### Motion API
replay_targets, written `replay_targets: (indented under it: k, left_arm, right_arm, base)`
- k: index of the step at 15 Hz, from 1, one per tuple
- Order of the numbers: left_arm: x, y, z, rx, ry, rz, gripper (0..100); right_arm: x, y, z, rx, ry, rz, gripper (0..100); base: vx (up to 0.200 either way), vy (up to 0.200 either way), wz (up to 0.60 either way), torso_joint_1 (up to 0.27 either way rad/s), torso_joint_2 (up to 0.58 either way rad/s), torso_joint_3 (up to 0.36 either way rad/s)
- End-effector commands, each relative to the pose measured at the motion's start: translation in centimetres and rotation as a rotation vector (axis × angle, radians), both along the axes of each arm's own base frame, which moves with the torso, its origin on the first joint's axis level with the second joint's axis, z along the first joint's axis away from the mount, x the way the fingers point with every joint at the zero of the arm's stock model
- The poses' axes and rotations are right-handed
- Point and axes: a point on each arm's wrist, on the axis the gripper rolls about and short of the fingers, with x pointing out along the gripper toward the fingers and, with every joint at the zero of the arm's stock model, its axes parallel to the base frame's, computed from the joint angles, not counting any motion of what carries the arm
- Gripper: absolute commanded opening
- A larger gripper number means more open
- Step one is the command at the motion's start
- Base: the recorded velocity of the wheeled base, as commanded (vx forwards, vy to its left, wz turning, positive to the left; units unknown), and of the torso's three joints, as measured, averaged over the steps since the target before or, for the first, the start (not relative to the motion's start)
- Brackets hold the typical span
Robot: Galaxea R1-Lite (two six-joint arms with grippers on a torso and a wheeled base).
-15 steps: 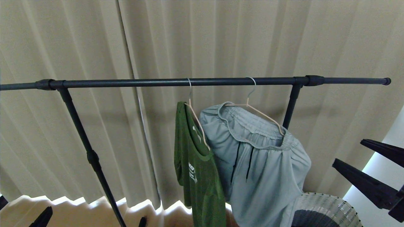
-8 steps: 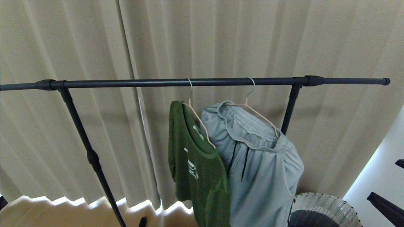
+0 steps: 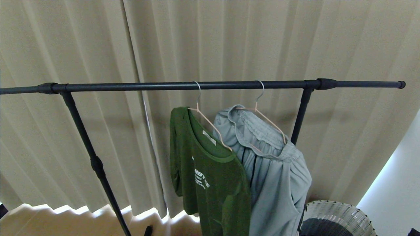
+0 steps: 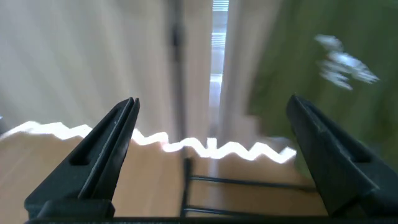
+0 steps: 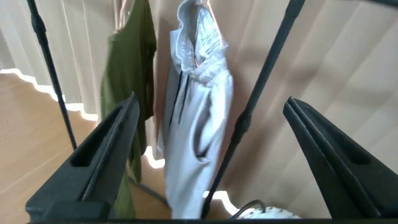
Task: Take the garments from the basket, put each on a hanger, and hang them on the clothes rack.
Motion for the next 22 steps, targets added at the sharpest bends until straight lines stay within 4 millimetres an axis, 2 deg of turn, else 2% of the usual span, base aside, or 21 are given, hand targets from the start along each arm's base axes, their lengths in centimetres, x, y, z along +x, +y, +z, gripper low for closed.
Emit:
replay_targets:
  k: [1,2,5,6,12,19,22]
  left_arm:
    - [-0.1,0.0,0.0,0.012,-0.010,-0.047,100]
    - [-0.3,0.1,-0.1,0.020,-0.040,-0.136,100]
    - [-0.5,0.1,-0.1,0.029,-0.056,-0.142,100]
    - [-0.7,0.0,-0.2,0.033,-0.085,-0.128,100]
    - [-0.7,0.0,-0.2,0.027,-0.089,-0.123,100]
    - [-0.7,0.0,-0.2,0.024,-0.089,-0.123,100]
    - [-0.7,0.0,-0.2,0.024,-0.089,-0.121,100]
  right_arm:
    - [-1.2,-0.4,-0.1,0.011,-0.044,-0.056,100]
    - [-1.2,-0.4,-0.4,0.005,-0.025,-0.081,100]
    - [-1.9,-0.5,-1.7,0.005,-0.018,-0.133,100]
    - [-3.1,-0.6,-4.2,0.004,-0.014,-0.215,100]
    - [-5.5,-0.5,-7.2,0.019,-0.068,-0.284,100]
    - [-5.0,-0.5,-8.4,0.054,-0.026,-0.294,100]
    - [-4.2,-0.4,-9.1,0.066,-0.094,-0.285,100]
  base:
    - [0.000,0.000,0.00,0.000,0.00,0.000]
    - [0.000,0.000,0.00,0.000,0.00,0.000]
    - [0.000,0.000,0.00,0.000,0.00,0.000]
    - [0.000,0.000,0.00,0.000,0.00,0.000]
    - [0.000,0.000,0.00,0.000,0.00,0.000]
    - [0.000,0.000,0.00,0.000,0.00,0.000]
    - [0.000,0.000,0.00,0.000,0.00,0.000]
